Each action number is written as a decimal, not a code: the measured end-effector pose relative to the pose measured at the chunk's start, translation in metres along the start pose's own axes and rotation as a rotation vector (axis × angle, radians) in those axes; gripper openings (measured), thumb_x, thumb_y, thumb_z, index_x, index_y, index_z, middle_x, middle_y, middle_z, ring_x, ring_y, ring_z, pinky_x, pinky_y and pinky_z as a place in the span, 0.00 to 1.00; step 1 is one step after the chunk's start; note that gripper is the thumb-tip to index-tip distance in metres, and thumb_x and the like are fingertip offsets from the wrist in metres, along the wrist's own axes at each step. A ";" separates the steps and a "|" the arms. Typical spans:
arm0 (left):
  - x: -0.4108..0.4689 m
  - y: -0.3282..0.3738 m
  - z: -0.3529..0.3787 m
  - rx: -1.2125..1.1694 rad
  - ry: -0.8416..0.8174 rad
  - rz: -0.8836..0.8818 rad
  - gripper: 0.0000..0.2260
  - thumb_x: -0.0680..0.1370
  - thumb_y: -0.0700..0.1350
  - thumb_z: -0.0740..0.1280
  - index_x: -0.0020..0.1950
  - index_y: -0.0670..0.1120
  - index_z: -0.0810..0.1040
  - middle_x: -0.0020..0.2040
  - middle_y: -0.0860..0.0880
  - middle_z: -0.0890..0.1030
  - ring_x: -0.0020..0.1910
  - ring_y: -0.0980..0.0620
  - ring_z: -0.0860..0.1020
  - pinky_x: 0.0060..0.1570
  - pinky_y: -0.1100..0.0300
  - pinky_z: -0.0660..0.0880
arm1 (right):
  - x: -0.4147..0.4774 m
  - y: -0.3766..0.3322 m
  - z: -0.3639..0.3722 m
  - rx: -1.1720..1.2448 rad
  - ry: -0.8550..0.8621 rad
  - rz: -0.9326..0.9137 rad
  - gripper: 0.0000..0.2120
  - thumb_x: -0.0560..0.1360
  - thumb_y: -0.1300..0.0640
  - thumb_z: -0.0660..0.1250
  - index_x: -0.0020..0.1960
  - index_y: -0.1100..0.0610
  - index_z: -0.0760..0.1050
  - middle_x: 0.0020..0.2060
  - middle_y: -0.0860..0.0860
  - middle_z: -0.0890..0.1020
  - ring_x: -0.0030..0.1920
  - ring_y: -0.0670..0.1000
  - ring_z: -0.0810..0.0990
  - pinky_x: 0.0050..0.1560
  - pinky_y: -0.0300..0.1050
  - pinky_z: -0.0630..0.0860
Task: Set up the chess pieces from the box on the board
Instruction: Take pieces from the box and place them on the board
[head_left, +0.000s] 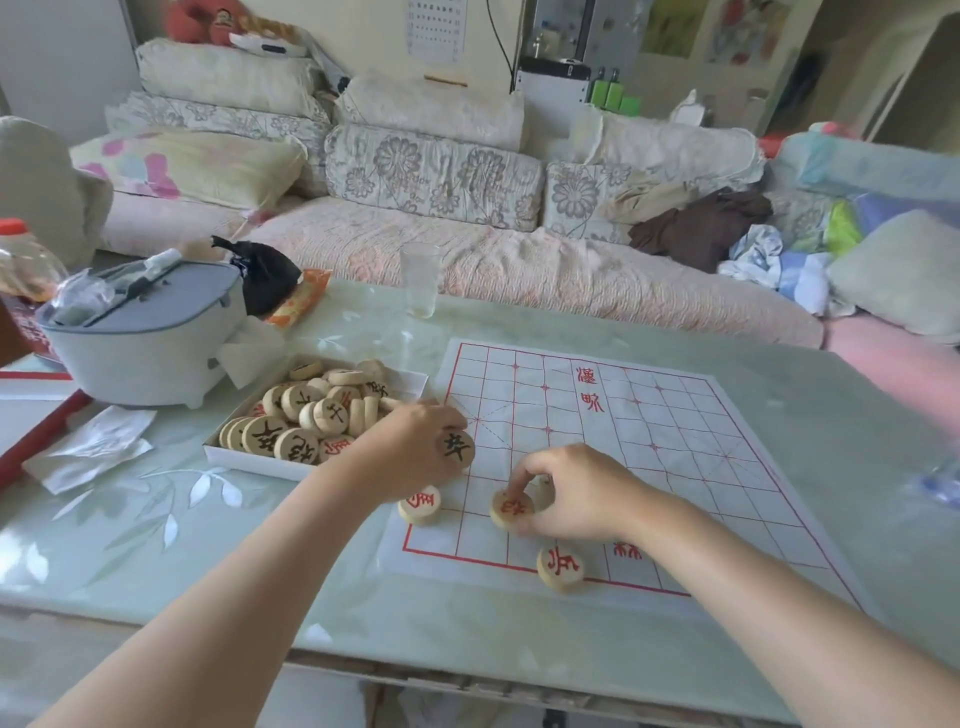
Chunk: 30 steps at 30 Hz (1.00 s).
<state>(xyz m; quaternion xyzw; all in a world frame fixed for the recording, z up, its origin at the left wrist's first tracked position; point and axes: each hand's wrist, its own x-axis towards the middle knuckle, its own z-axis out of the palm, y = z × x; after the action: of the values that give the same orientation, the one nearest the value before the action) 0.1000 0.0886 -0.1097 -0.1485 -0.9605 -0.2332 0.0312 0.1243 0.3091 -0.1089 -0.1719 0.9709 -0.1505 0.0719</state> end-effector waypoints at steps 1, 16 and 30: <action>-0.001 0.001 0.000 -0.015 -0.004 -0.005 0.20 0.73 0.50 0.71 0.64 0.53 0.75 0.57 0.54 0.76 0.49 0.56 0.70 0.44 0.69 0.60 | -0.002 0.000 0.002 -0.022 -0.015 -0.006 0.13 0.66 0.38 0.74 0.48 0.41 0.79 0.42 0.35 0.78 0.44 0.39 0.75 0.38 0.34 0.67; 0.010 0.063 0.034 -0.581 -0.047 -0.063 0.20 0.65 0.41 0.79 0.53 0.52 0.79 0.48 0.56 0.82 0.42 0.54 0.82 0.45 0.56 0.80 | -0.004 0.024 -0.004 0.990 0.177 0.191 0.08 0.78 0.58 0.70 0.56 0.58 0.76 0.43 0.58 0.85 0.35 0.52 0.82 0.37 0.48 0.79; 0.045 0.116 0.063 -0.859 -0.075 -0.231 0.07 0.75 0.45 0.71 0.51 0.45 0.81 0.44 0.48 0.84 0.39 0.54 0.82 0.41 0.60 0.79 | -0.024 0.089 -0.025 0.656 0.334 0.162 0.13 0.68 0.54 0.79 0.50 0.45 0.79 0.27 0.49 0.79 0.27 0.44 0.73 0.34 0.40 0.69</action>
<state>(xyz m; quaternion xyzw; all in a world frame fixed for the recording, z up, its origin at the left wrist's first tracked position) 0.0926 0.2275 -0.1092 -0.0480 -0.7873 -0.6074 -0.0946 0.1141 0.4041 -0.1113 -0.0356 0.8798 -0.4733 -0.0247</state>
